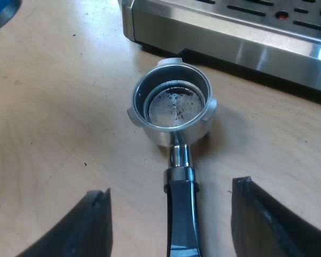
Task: Grind coffee beans and then tamp
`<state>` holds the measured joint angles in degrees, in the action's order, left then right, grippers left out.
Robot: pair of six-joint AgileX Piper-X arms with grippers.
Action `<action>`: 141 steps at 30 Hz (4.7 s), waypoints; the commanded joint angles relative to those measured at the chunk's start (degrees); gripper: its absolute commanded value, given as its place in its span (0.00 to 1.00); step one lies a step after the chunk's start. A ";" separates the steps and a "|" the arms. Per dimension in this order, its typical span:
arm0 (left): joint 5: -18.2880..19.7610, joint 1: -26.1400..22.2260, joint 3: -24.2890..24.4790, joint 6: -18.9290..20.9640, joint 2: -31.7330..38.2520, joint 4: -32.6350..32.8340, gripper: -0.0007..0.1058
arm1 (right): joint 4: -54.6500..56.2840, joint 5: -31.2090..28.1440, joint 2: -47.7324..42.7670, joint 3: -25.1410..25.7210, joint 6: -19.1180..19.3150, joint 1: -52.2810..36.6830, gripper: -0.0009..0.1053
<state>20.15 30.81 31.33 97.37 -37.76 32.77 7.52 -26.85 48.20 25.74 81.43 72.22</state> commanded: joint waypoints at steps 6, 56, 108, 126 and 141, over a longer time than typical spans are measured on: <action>0.25 3.04 3.09 -2.02 -6.20 -6.32 0.10 | -0.42 -0.36 -0.31 0.08 0.23 0.05 0.50; -3.73 9.67 3.92 -10.11 -30.86 -21.18 0.10 | -0.42 -0.20 -0.31 0.08 -0.38 0.05 0.50; -4.07 9.67 -3.13 -10.21 -36.90 -23.60 0.10 | -0.42 0.01 -0.31 0.08 -0.63 0.05 0.50; -4.07 9.67 8.29 -10.11 -26.82 -22.33 0.10 | -0.42 0.01 -0.31 0.08 -0.63 0.05 0.50; -10.49 8.72 8.70 -10.11 -15.73 -14.14 0.10 | -6.77 0.01 -0.31 0.08 -0.23 0.05 0.50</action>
<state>10.66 39.80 39.61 86.82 -54.04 17.85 2.07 -26.75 48.20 25.74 80.60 72.22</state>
